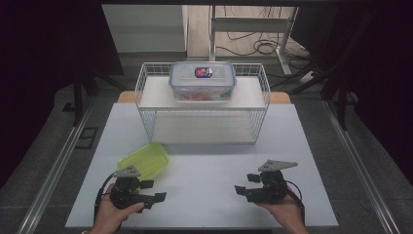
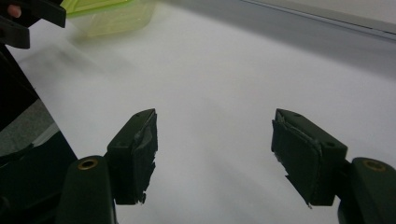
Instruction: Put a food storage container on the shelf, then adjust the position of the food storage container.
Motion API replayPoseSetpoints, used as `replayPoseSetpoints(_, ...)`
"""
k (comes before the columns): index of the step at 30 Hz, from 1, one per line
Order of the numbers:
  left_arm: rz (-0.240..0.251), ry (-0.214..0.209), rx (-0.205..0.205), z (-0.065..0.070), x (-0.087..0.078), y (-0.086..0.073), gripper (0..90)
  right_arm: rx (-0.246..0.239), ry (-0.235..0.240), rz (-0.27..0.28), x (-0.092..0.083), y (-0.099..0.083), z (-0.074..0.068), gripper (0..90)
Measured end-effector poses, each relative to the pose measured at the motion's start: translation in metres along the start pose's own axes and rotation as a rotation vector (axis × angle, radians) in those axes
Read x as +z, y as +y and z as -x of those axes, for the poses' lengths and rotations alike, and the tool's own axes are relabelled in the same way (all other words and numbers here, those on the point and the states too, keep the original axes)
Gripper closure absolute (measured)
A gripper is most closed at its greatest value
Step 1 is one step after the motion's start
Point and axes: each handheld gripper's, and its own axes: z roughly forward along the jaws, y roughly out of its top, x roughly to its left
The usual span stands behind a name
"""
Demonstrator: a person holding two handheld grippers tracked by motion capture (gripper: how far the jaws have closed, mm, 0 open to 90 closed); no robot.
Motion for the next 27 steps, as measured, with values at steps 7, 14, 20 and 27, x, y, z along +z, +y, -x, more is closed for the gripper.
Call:
replayPoseSetpoints(7,0.001,0.012,-0.009,-0.003,0.001,-0.002,24.5,0.008,-0.013,0.009,-0.001,-0.003,0.005,31.5)
replayPoseSetpoints(14,0.001,0.039,-0.001,-0.005,-0.004,0.000,24.3,0.012,-0.014,0.011,-0.002,-0.003,0.010,31.3)
replayPoseSetpoints(20,0.021,0.066,-0.007,-0.014,-0.012,0.014,24.4,0.006,-0.011,0.000,0.000,-0.004,0.011,30.9)
replayPoseSetpoints(27,0.029,0.134,-0.029,-0.039,-0.027,0.032,24.8,0.005,-0.018,0.006,-0.002,-0.006,0.012,30.8)
